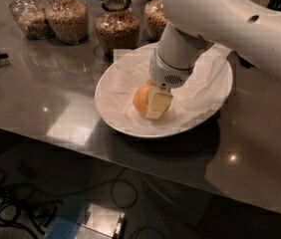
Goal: Pick orange from white bowl
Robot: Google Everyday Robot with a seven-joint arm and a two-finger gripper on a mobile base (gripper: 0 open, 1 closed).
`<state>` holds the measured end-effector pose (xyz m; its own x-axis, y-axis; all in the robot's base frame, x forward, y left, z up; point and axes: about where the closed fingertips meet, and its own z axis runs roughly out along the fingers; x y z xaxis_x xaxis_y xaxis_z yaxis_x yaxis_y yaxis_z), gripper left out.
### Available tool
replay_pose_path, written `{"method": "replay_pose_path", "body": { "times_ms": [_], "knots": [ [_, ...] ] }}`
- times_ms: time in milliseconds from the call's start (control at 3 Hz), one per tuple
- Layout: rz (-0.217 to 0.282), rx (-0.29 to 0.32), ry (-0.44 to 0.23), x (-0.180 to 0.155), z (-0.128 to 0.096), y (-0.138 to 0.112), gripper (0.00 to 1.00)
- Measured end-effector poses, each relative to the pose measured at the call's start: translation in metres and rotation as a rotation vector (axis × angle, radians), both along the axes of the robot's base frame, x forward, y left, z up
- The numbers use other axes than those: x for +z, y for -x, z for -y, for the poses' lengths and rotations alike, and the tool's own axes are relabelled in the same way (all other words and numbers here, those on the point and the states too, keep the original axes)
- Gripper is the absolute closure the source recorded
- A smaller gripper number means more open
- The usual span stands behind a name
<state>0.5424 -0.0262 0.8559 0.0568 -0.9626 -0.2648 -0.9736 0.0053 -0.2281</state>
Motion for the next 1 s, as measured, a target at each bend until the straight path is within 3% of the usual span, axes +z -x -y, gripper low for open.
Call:
{"method": "replay_pose_path", "body": {
  "times_ms": [333, 667, 1000],
  "knots": [
    [0.045, -0.006, -0.169, 0.033, 0.013, -0.009, 1.00],
    [0.077, -0.001, -0.360, 0.069, 0.046, -0.011, 1.00],
    [0.079, 0.042, -0.537, 0.101, 0.073, 0.010, 1.00]
  ]
}}
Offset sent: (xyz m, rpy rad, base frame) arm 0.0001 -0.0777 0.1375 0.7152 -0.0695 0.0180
